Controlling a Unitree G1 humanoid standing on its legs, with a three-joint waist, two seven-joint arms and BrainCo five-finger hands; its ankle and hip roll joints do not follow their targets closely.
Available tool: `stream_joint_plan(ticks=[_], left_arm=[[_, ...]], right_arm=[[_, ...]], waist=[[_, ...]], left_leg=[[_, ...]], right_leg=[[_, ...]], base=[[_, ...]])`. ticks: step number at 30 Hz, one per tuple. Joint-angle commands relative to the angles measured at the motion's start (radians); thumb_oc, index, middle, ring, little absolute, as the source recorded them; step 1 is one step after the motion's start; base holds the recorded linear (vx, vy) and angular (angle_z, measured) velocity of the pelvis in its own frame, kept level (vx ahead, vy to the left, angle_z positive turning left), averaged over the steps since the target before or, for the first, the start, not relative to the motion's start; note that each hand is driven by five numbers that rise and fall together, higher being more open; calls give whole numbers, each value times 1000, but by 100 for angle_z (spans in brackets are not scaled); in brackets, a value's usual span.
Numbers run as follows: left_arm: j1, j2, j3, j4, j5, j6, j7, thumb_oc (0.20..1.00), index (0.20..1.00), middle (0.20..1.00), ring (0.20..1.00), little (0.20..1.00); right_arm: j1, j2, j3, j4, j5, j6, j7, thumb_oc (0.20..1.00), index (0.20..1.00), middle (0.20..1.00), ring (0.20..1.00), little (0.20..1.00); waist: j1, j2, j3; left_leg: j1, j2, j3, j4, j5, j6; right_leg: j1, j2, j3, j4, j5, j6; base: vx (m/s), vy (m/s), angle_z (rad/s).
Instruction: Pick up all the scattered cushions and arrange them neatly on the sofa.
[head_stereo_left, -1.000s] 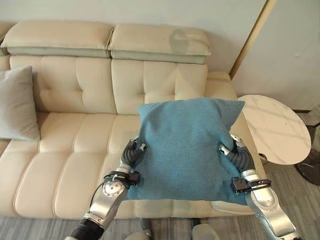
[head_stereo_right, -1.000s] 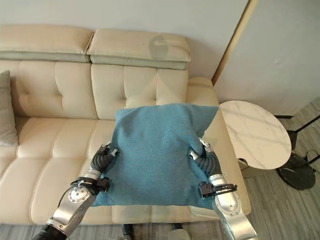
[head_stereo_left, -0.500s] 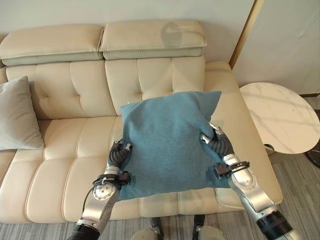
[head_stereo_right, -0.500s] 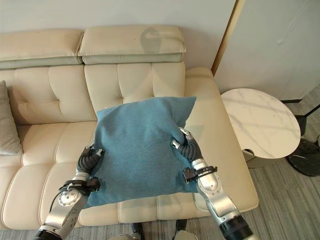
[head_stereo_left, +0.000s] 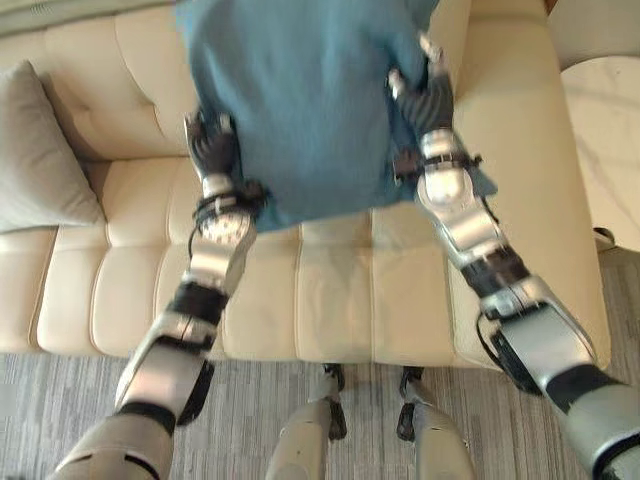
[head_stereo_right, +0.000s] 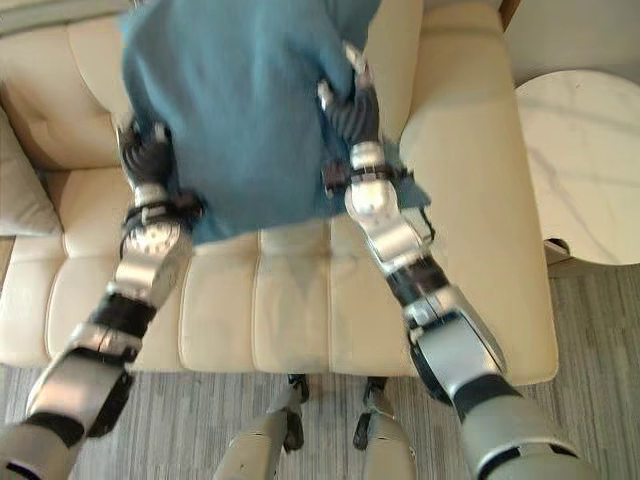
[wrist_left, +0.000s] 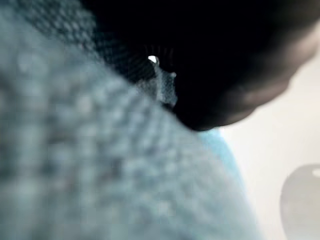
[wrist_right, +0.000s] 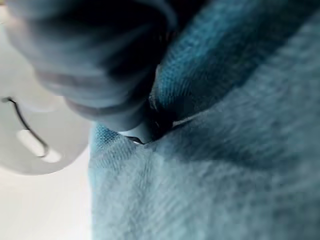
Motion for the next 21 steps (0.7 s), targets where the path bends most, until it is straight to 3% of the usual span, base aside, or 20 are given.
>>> stream_joint_plan(ticks=[1, 2, 9, 15, 19, 21], left_arm=[[-298, 21, -139, 0, 107, -135, 27, 485, 485, 485, 485, 485], [-471, 41, -215, 248, 44, -71, -55, 1000, 1000, 1000, 1000, 1000], [-445, 93, -258, 402, 11, -21, -171, 1000, 1000, 1000, 1000, 1000], [-299, 148, -175, 457, -46, -18, -213, 1000, 1000, 1000, 1000, 1000], [-213, 185, -136, 397, -51, -33, -218, 1000, 1000, 1000, 1000, 1000], [-124, 222, -106, 271, -31, -51, -220, 1000, 1000, 1000, 1000, 1000]], right_arm=[[-247, 60, 153, 19, -82, -65, -29, 429, 429, 429, 429, 429], [-354, -41, 229, 203, 35, -45, 32, 1000, 1000, 1000, 1000, 1000], [-265, -93, 252, 293, 172, -28, 140, 1000, 1000, 1000, 1000, 1000], [-135, -119, 206, 294, 271, -43, 205, 1000, 1000, 1000, 1000, 1000], [-51, -158, 162, 243, 277, -58, 206, 1000, 1000, 1000, 1000, 1000], [50, -215, 107, 121, 253, -76, 207, 1000, 1000, 1000, 1000, 1000]], waist=[[18, -63, 59], [10, -63, 105], [-2, -74, 166], [-21, -109, 204], [-33, -118, 210], [-41, -120, 213]], left_leg=[[79, -33, -63, -3, -116, -99], [23, -32, -90, 2, -92, -110], [-23, -31, -112, 19, -85, -108], [-59, -22, -101, 40, -91, -105], [-59, -17, -92, 37, -89, -106], [-47, -13, -87, 28, -85, -109]], right_leg=[[-11, -43, 90, 65, -133, 97], [-58, -54, 71, 98, -138, 99], [-107, -58, 63, 136, -145, 92], [-148, -43, 91, 134, -129, 92], [-148, -34, 101, 119, -117, 93], [-133, -27, 104, 100, -112, 93]], base=[[-198, -159, 42], [-166, -142, 45], [-71, -44, 48], [-52, 22, -5], [-41, 26, -13], [-54, 16, -33]])
